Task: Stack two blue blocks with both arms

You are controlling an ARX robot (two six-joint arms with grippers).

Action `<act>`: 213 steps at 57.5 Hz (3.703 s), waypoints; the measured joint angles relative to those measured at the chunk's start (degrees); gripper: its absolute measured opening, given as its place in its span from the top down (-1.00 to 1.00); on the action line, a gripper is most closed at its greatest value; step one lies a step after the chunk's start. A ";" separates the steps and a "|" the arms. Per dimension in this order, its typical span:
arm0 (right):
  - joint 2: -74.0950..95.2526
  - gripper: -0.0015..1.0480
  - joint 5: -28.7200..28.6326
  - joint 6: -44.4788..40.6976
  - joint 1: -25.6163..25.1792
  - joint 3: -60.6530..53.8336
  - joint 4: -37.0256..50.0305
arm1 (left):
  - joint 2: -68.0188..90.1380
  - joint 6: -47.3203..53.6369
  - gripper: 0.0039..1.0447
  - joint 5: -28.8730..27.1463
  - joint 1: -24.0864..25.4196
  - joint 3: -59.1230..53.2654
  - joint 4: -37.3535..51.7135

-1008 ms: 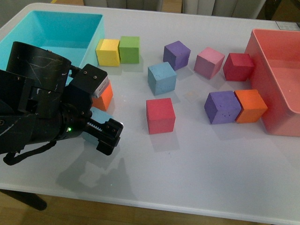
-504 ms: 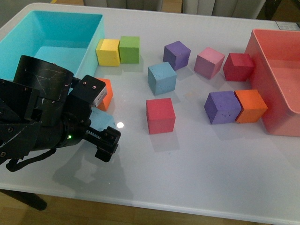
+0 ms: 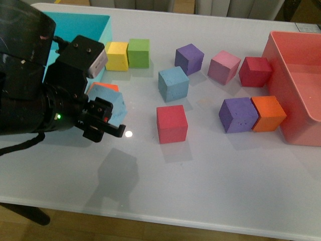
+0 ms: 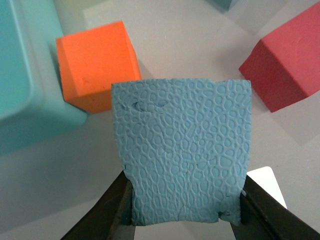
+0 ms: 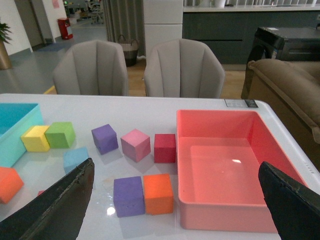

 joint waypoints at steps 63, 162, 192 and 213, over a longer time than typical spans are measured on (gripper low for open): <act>0.00 -0.83 0.00 0.00 0.00 0.00 0.00 | 26.62 4.00 0.25 0.28 -7.17 49.57 -20.00; 0.00 -0.83 -0.13 0.00 0.00 0.00 0.00 | -3.26 -4.31 -0.59 -12.44 -1.60 -0.76 24.76; 0.00 -0.83 -0.07 0.00 0.00 0.00 -0.02 | -29.55 -5.68 0.97 -10.78 10.27 -31.74 45.62; 0.00 -0.83 -0.07 0.00 0.00 0.00 -0.02 | -52.13 -5.68 0.97 -6.51 14.84 -37.79 29.09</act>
